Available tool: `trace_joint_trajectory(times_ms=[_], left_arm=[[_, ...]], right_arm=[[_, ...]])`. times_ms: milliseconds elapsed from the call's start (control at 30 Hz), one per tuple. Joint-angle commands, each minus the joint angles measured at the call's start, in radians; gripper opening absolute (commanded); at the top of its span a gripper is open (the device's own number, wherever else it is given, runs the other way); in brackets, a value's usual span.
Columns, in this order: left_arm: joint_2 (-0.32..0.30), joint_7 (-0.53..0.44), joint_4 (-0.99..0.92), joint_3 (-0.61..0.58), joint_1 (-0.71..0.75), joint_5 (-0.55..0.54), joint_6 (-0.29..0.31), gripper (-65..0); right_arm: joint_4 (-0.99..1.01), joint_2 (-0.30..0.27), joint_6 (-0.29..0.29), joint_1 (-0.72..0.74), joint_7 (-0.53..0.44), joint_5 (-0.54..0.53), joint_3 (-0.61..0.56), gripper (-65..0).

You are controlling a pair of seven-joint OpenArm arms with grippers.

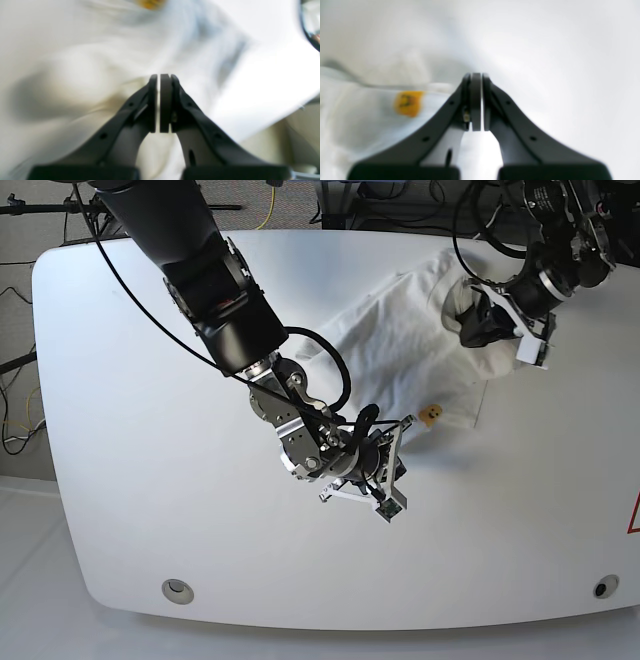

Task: Fold the T-shirt properly
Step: 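Lower the left gripper onto the bundle edge opposite the right gripper, then press the bundle with both grippers and pull its edges flat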

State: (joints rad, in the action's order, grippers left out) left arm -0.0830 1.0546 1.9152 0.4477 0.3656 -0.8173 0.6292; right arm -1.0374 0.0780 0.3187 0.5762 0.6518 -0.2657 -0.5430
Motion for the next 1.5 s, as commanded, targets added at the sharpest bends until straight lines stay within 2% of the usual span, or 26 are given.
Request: trace_joint_trajectory(times_ms=[0,200,567,667,867,1067,1467], left_arm=[[-0.004,-0.027,0.016,-0.031,0.006,-0.027,0.007,-65.0],[0.035,-0.027,0.002,-0.080,0.014,-0.017,0.007,-65.0],[0.056,-0.030,-0.081,-0.106,0.010,0.160,0.013,-65.0],[0.055,-0.032,-0.147,-0.106,0.003,0.180,0.014,-65.0],[0.045,-0.033,-0.308,-0.105,-0.053,0.210,0.014,-65.0],[0.005,-0.035,-0.417,-0.105,-0.112,0.241,0.014,-65.0],[-0.044,-0.145,-0.437,-0.108,-0.198,0.241,0.014,-65.0]], right_arm=[[-0.005,0.015,0.009,0.034,-0.043,-0.001,0.004,-64.0],[0.059,0.019,0.010,0.035,-0.065,0.009,0.002,-64.0],[0.121,0.010,0.010,-0.011,-0.145,0.009,0.001,-64.1],[0.122,-0.011,0.010,-0.025,-0.148,0.009,0.001,-64.1],[0.122,-0.034,0.010,-0.046,-0.149,0.009,0.002,-64.1],[0.116,-0.070,0.010,-0.080,-0.149,0.007,0.004,-64.2],[0.001,-0.154,0.009,-0.173,-0.143,-0.002,0.007,-64.4]])
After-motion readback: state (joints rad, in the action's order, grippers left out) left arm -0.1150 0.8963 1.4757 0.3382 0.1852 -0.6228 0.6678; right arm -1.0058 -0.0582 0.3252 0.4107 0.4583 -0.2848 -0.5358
